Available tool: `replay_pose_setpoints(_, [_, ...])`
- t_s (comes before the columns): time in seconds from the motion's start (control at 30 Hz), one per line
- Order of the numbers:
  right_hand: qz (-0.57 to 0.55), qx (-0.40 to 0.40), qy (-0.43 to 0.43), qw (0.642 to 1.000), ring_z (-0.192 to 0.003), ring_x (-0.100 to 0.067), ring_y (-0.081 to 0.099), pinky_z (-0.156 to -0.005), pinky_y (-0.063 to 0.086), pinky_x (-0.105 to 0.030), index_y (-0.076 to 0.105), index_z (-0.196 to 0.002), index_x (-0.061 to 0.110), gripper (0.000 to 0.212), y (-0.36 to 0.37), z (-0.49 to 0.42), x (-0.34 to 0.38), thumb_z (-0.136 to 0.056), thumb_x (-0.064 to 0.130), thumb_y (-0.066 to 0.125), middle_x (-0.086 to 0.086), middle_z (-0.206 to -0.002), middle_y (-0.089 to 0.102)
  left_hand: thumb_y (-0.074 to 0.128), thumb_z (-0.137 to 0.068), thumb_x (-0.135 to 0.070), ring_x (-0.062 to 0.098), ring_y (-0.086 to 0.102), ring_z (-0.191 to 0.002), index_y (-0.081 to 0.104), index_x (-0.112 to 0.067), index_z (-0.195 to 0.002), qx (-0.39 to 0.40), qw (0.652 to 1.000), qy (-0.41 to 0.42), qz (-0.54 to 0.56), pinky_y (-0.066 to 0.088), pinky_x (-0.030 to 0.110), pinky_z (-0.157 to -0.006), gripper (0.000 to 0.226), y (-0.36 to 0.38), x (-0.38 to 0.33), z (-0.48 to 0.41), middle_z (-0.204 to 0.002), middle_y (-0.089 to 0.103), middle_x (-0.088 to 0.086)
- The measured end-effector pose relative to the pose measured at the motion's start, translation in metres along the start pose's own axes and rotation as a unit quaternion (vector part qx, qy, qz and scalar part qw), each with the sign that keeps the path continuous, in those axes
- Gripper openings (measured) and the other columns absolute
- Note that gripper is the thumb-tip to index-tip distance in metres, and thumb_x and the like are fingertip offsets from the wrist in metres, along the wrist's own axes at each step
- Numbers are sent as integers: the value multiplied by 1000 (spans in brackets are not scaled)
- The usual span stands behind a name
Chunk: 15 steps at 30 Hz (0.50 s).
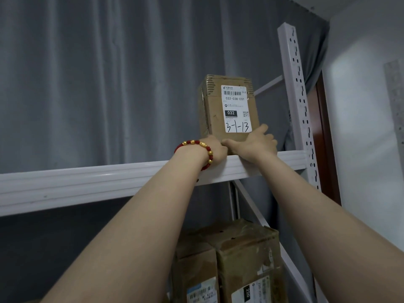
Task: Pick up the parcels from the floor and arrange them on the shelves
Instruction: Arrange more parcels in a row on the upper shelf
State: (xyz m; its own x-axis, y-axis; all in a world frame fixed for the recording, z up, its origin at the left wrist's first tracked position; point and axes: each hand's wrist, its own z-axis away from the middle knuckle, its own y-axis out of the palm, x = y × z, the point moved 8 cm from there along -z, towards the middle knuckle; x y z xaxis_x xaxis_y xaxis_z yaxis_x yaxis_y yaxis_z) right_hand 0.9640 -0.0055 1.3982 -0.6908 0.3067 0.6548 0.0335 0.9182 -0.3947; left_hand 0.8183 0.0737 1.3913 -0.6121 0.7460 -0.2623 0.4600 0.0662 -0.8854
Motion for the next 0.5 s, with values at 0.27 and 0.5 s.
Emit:
replay_pose_setpoints(0.27, [-26, -7, -5, 1000, -134, -37, 35, -108, 33, -42, 25, -141, 1, 114, -1, 2, 1, -67, 76, 69, -22, -144, 40, 30, -101, -48, 31, 55, -111, 42, -10, -134, -70, 994, 82, -33, 43, 47, -100, 52, -2, -14, -21, -129, 57, 14])
replay_pose_setpoints(0.5, [-119, -125, -67, 983, -131, -33, 37, -108, 31, -39, 39, -137, 4, 78, -16, 34, 3, -82, 52, 67, -15, -141, 44, 38, -100, -43, 33, 56, -98, 49, -9, -123, -277, 944, 168, -61, 37, 37, -80, 42, -31, -30, 24, -112, 64, 15])
